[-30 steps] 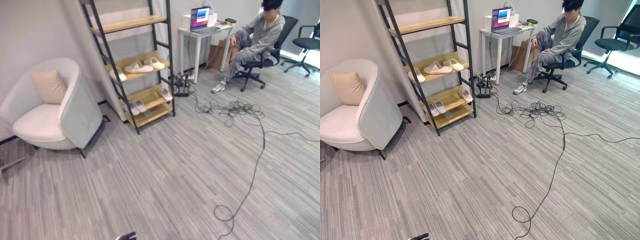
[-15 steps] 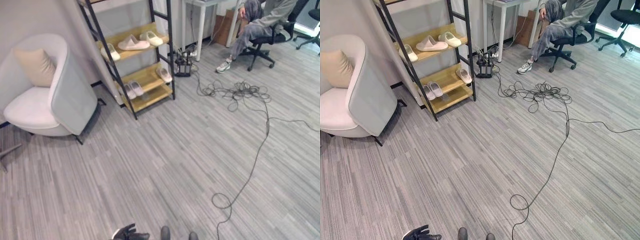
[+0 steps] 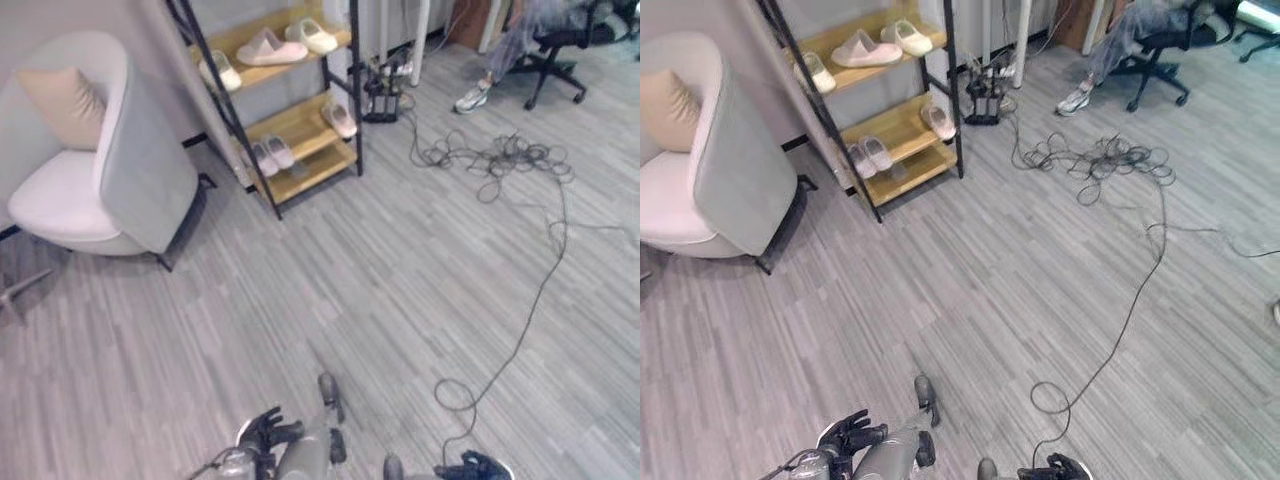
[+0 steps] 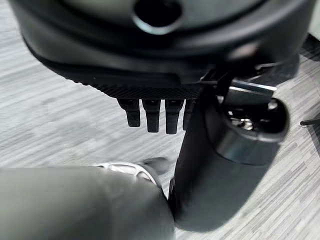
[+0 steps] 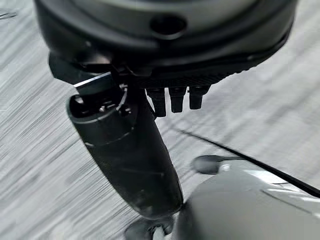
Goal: Arrange the slippers neatly on the shoe rack.
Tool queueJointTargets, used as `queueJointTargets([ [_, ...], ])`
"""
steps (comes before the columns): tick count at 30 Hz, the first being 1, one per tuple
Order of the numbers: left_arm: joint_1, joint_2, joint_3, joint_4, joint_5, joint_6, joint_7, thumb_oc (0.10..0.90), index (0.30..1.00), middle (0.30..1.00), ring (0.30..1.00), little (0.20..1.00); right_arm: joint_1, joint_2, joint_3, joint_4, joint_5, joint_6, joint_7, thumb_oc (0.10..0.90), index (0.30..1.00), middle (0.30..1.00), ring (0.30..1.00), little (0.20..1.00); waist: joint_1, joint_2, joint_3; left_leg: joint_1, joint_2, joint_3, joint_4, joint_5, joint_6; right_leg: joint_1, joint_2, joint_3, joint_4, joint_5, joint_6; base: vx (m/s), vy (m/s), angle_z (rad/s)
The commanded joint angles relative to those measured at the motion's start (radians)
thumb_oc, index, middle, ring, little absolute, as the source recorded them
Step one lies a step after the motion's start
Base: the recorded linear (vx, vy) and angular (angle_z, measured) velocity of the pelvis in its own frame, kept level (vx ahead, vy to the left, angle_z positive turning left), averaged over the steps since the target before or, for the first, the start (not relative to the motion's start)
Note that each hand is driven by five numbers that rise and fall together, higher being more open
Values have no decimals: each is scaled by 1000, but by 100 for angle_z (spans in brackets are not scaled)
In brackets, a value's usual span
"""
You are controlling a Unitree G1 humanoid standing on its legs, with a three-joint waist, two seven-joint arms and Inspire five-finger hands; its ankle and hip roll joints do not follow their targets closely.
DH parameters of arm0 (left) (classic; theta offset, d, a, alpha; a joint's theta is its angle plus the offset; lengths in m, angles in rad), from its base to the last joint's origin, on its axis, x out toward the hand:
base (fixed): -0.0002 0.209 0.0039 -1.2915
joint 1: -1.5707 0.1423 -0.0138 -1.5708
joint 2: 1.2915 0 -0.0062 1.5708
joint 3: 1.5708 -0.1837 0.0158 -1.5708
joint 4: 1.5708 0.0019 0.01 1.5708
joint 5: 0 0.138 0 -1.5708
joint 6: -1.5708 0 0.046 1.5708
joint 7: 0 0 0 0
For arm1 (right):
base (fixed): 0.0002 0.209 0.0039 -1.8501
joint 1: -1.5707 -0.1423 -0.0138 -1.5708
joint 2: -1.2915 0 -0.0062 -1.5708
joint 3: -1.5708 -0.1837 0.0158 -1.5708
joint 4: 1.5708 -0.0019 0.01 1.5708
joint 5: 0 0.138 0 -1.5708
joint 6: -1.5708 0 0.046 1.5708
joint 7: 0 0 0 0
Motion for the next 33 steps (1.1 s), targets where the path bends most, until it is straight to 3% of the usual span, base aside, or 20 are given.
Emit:
queueJointTargets([
  [1,81,-26,-96,-1,82,15,14,800,900,900,900,900,68,-10,-9,-68,-97,13,3,800,900,900,900,900,-8,-8,-73,-37,-50,-11,13,-12,43,-19,-80,-35,333,337,195,189,89,-24],
  [2,81,-26,-96,-1,82,15,14,800,900,900,900,900,68,-10,-9,-68,-97,13,3,800,900,900,900,900,-8,-8,-73,-37,-50,-11,13,-12,43,-19,-80,-35,333,337,195,520,227,-3],
  [3,66,-10,-90,-52,37,10,22,800,900,900,900,900,74,-15,-12,-106,-88,7,-4,800,900,900,900,900,-24,15,-59,31,-64,-50,17,-58,77,-112,-93,-38,528,434,167,504,205,21],
  [5,51,0,-70,-50,-7,9,26,800,900,900,900,900,72,-30,-23,-116,-67,-8,0,800,900,900,900,900,-44,46,-37,125,-67,-116,-5,-99,92,-237,-90,-72,636,355,128,610,186,54],
  [8,52,-5,-92,-22,37,17,28,800,900,900,900,900,69,-36,-37,-123,-51,-10,-12,800,900,900,900,900,-94,50,-22,222,-75,-153,7,-165,79,-329,-132,-158,519,221,89,498,8,67],
  [10,51,-5,-129,-13,91,16,32,800,900,900,900,900,64,-54,-57,-125,-41,-11,-20,800,900,900,900,900,-122,51,-16,257,-70,-174,31,-204,60,-377,-149,-168,391,190,84,379,-90,61],
  [13,51,-5,-129,-13,91,16,32,800,900,900,900,900,64,-54,-57,-125,-41,-11,-20,800,900,900,900,900,-122,52,-15,258,-70,-175,32,-204,60,-376,-149,-169,390,190,84,241,-163,46],
  [14,39,-7,-138,2,128,12,37,800,900,900,900,900,88,-70,-76,-70,-54,13,-29,800,900,900,900,900,-163,42,-6,313,-58,-235,90,-287,10,-420,-183,-23,72,259,120,733,-559,32],
  [15,40,-7,-137,4,131,11,35,800,900,900,900,900,97,-69,-81,-56,-58,19,-27,800,900,900,900,900,-170,39,-10,322,-53,-248,95,-290,1,-430,-200,4,23,284,132,1041,-827,60],
  [19,55,-3,-133,41,165,19,29,800,900,900,900,900,118,-81,-112,5,-77,45,-20,800,900,900,900,900,-189,38,-30,399,4,-298,99,-308,-45,-430,-237,-3,-16,329,166,341,-342,65],
  [22,77,0,-114,60,171,24,32,800,900,900,900,900,102,-95,-125,30,-79,49,-17,800,900,900,900,900,-182,39,-55,420,48,-316,110,-267,-71,-418,-200,9,38,322,157,370,-474,31],
  [25,83,5,-107,48,150,30,24,800,900,900,900,900,96,-123,-124,40,-30,34,-15,800,900,900,900,900,-171,47,-61,272,184,-335,410,36,-86,-349,-105,-29,72,232,56,300,-614,10],
  [26,72,11,-122,26,152,31,26,800,900,900,900,900,80,-127,-109,27,-15,29,-24,800,900,900,900,900,-160,26,-49,211,227,-300,491,82,-58,-324,-94,-42,68,217,23,115,-427,32],
  [27,71,11,-121,26,152,31,26,800,900,900,900,900,79,-127,-109,28,-15,28,-24,800,900,900,900,900,-161,29,-49,206,230,-303,498,79,-59,-325,-91,-44,69,217,22,280,-675,57],
  [28,40,14,-161,-8,168,31,37,800,900,900,900,900,37,-151,-73,-7,-38,20,-45,800,900,900,900,900,-120,-8,-16,103,220,-243,575,-16,-26,-255,-63,-67,56,173,-10,229,-455,44],
  [29,40,13,-161,-8,168,31,37,800,900,900,900,900,37,-151,-73,-7,-38,20,-45,800,900,900,900,900,-120,-8,-15,103,220,-244,576,-17,-26,-255,-63,-67,57,172,-10,344,-529,42],
  [30,27,10,-170,-19,169,27,46,800,900,900,900,900,27,-160,-60,-24,-52,15,-50,800,900,900,900,900,-110,-12,-13,77,168,-223,551,-66,-24,-234,-57,-72,41,166,-7,227,-136,6],
  [31,20,7,-176,-26,169,23,48,800,900,900,900,900,17,-164,-57,-38,-52,10,-51,800,900,900,900,900,-101,-12,-15,46,112,-185,494,-110,-13,-215,-49,-82,27,159,-3,409,-170,-14],
  [32,13,-1,-190,-36,168,12,57,800,900,900,900,900,5,-163,-52,-62,-46,-8,-64,800,900,900,900,900,-82,1,-22,21,28,-115,322,-133,7,-193,-29,-96,13,145,17,415,-130,-17],
  [33,11,-8,-201,-41,175,11,57,800,900,900,900,900,0,-156,-42,-75,-47,-13,-70,800,900,900,900,900,-71,16,-28,6,0,-68,211,-95,5,-167,-5,-106,1,136,21,411,-92,-10],
])
